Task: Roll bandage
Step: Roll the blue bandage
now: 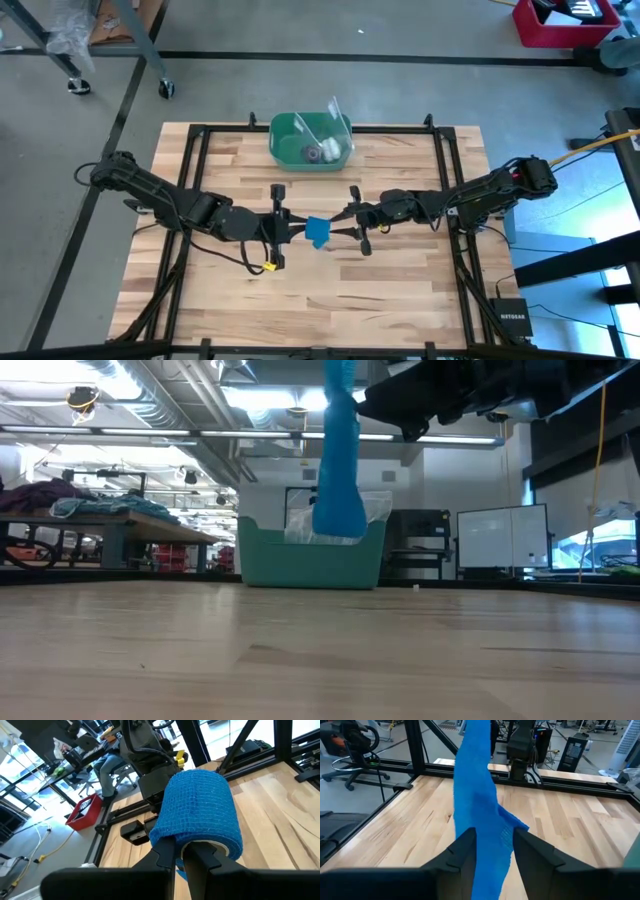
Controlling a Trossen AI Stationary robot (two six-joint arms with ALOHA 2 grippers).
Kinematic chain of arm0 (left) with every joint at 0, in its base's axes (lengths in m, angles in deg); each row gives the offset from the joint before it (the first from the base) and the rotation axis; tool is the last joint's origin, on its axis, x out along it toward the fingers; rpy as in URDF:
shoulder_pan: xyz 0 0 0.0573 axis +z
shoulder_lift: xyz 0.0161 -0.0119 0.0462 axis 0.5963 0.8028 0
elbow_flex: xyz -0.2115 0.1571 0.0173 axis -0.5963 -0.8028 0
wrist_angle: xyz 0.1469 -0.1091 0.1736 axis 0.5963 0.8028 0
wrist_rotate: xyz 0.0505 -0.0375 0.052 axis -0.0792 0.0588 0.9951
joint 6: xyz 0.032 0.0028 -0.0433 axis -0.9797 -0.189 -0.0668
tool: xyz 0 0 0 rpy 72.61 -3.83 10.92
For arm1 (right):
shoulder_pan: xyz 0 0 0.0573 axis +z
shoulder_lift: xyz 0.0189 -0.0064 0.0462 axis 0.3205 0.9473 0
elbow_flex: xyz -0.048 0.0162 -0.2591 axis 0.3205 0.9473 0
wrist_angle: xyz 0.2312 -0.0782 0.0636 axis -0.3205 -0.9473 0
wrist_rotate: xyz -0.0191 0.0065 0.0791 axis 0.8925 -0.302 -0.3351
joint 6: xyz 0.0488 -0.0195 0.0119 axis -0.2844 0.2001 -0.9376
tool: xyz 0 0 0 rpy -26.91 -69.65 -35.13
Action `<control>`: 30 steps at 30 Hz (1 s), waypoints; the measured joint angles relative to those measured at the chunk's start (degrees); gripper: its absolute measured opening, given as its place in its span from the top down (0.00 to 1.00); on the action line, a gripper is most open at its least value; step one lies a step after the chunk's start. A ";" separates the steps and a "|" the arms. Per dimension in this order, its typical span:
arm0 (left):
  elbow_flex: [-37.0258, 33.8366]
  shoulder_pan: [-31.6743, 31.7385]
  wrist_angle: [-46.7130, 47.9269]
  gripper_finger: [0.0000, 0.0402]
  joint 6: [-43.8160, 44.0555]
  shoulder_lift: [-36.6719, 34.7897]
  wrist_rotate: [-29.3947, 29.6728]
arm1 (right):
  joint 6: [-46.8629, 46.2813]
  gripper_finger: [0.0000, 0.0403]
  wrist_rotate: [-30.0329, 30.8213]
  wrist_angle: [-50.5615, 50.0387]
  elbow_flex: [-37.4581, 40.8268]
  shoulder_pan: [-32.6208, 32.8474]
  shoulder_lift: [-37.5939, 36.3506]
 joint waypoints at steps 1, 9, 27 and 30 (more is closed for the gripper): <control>0.00 0.00 -0.01 0.96 0.00 0.00 0.00 | 0.01 0.68 0.00 0.01 0.00 0.00 0.00; 0.00 0.00 0.01 0.96 0.04 -0.02 -0.20 | 0.16 0.68 1.76 0.08 0.00 0.00 0.00; 0.00 0.30 0.06 0.96 -0.39 -0.04 -2.40 | 1.69 0.68 2.52 0.12 0.00 0.00 0.00; 0.00 0.42 0.06 0.96 -0.35 -0.04 -2.38 | 2.23 0.73 1.86 0.12 0.00 0.00 0.00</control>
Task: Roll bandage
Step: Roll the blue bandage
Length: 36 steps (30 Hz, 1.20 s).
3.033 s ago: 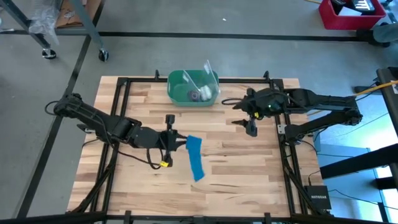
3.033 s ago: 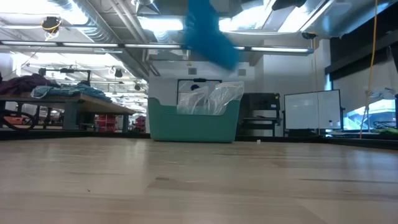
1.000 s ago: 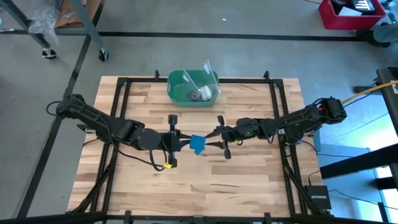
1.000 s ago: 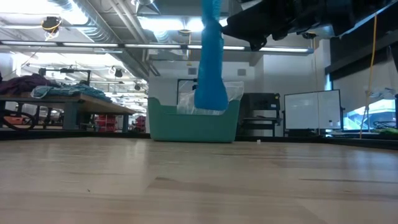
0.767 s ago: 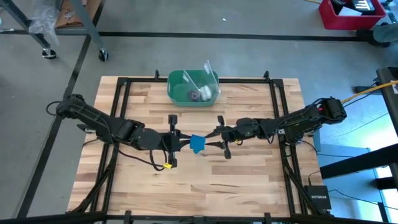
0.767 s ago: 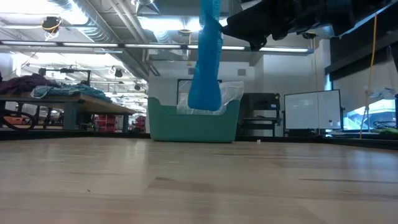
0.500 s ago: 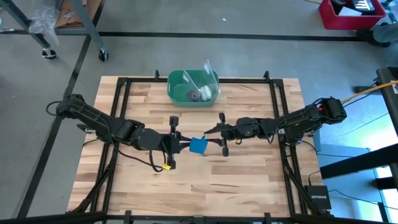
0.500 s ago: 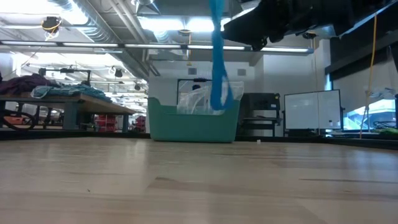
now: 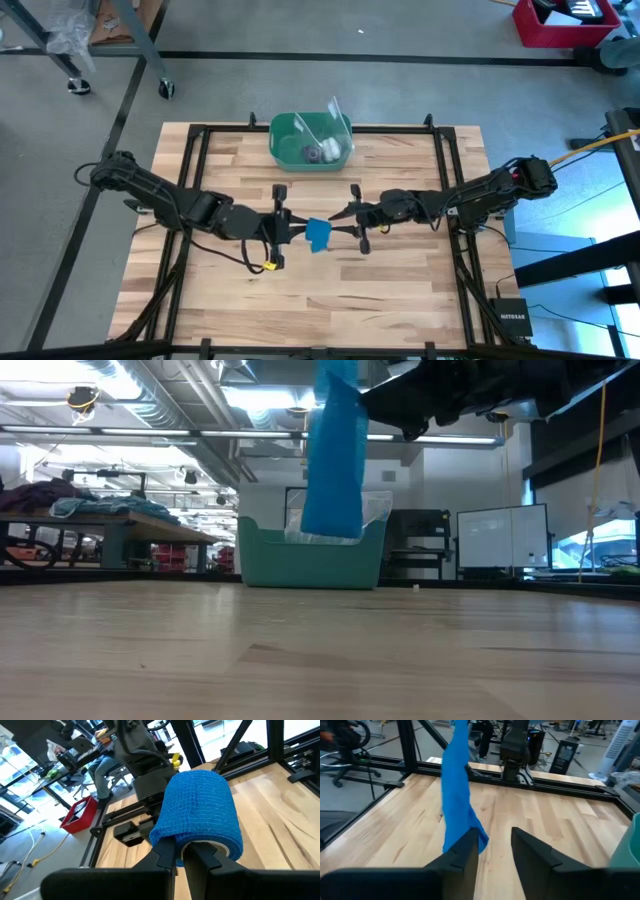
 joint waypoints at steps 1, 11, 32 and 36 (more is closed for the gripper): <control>0.00 0.00 0.00 0.96 0.00 0.00 0.02 | 0.54 0.76 -0.29 0.00 0.00 0.00 0.00; 0.00 -0.02 0.00 0.96 0.00 0.00 0.02 | 1.19 0.94 -1.83 -0.02 0.00 0.00 0.00; 0.00 -10.03 -8.81 0.96 -9.07 -2.29 -2.04 | -5.84 0.95 19.61 -13.58 0.00 -1.23 -0.02; -0.02 -10.27 -8.29 0.96 -9.14 -2.23 3.07 | -7.28 0.86 18.40 -15.01 0.00 -1.11 -0.02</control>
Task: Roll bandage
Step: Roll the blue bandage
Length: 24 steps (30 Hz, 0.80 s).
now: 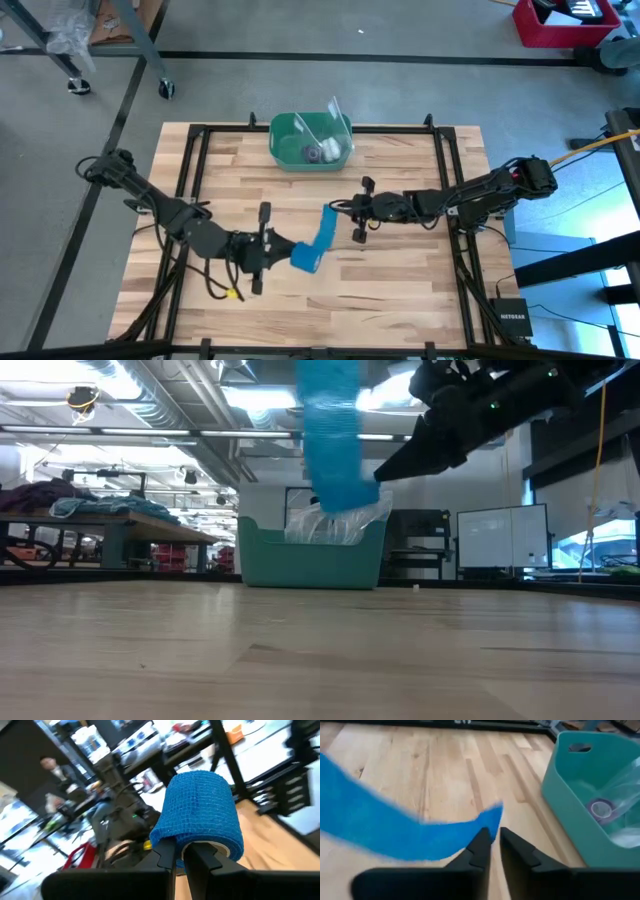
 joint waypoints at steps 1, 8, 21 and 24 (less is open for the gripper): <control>0.00 0.20 0.15 0.96 0.22 0.00 0.58 | -0.02 0.82 -0.14 -0.28 0.00 0.00 0.00; 0.01 1.36 0.75 0.96 1.72 0.00 1.01 | 2.41 0.53 -1.81 -6.67 -2.41 -0.02 -6.06; 0.00 7.42 1.09 0.96 11.62 0.44 7.06 | 7.32 0.39 -5.53 -2.34 -5.46 6.77 -11.17; 0.01 8.76 2.34 0.96 13.81 0.78 9.36 | 9.65 0.41 -1.76 0.58 -5.44 7.90 -9.03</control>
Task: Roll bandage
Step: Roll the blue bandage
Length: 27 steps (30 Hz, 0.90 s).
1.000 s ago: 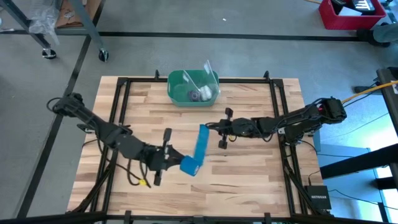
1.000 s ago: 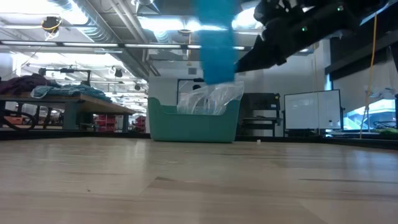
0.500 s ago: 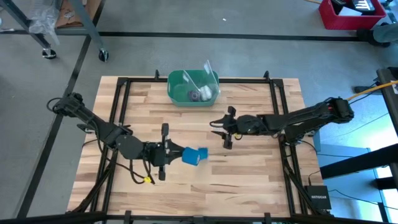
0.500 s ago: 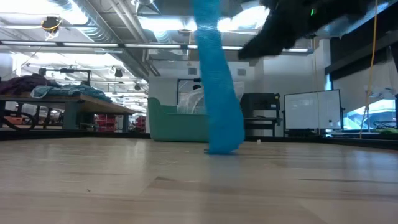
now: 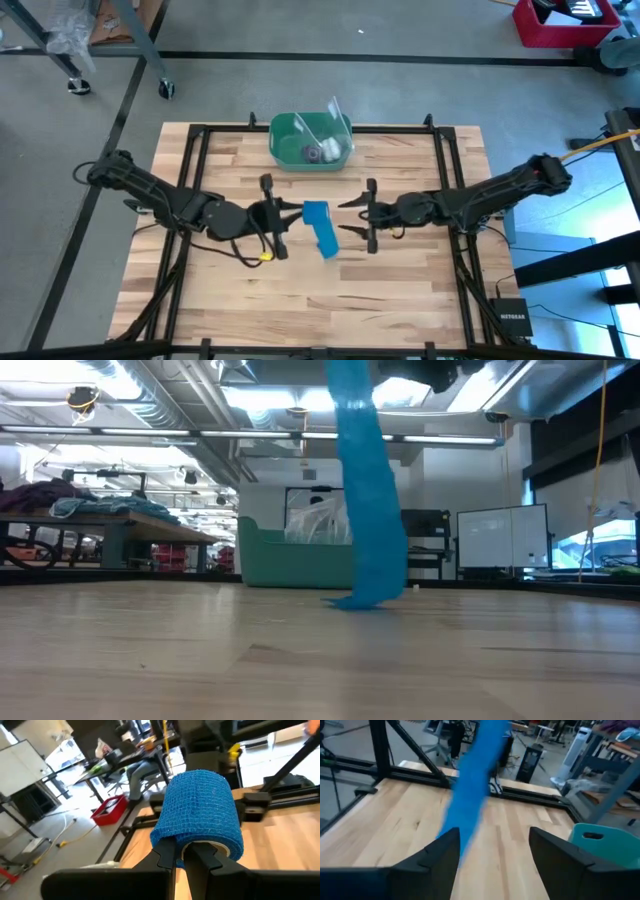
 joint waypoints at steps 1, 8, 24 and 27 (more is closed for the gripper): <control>0.00 0.43 0.24 0.96 0.28 0.15 0.01 | 0.09 0.42 -0.05 1.09 -0.01 -0.05 0.75; -0.01 1.11 0.29 0.96 -1.56 1.84 -0.03 | -0.04 0.43 -0.51 4.87 -0.02 -0.06 3.85; -0.01 0.96 -1.59 0.96 -2.72 1.98 -2.23 | 1.02 0.43 -4.95 14.28 -0.01 -0.95 10.40; -0.01 0.67 -1.52 0.96 -2.85 1.98 -2.22 | 1.82 0.43 -7.20 18.29 -0.02 -0.93 11.73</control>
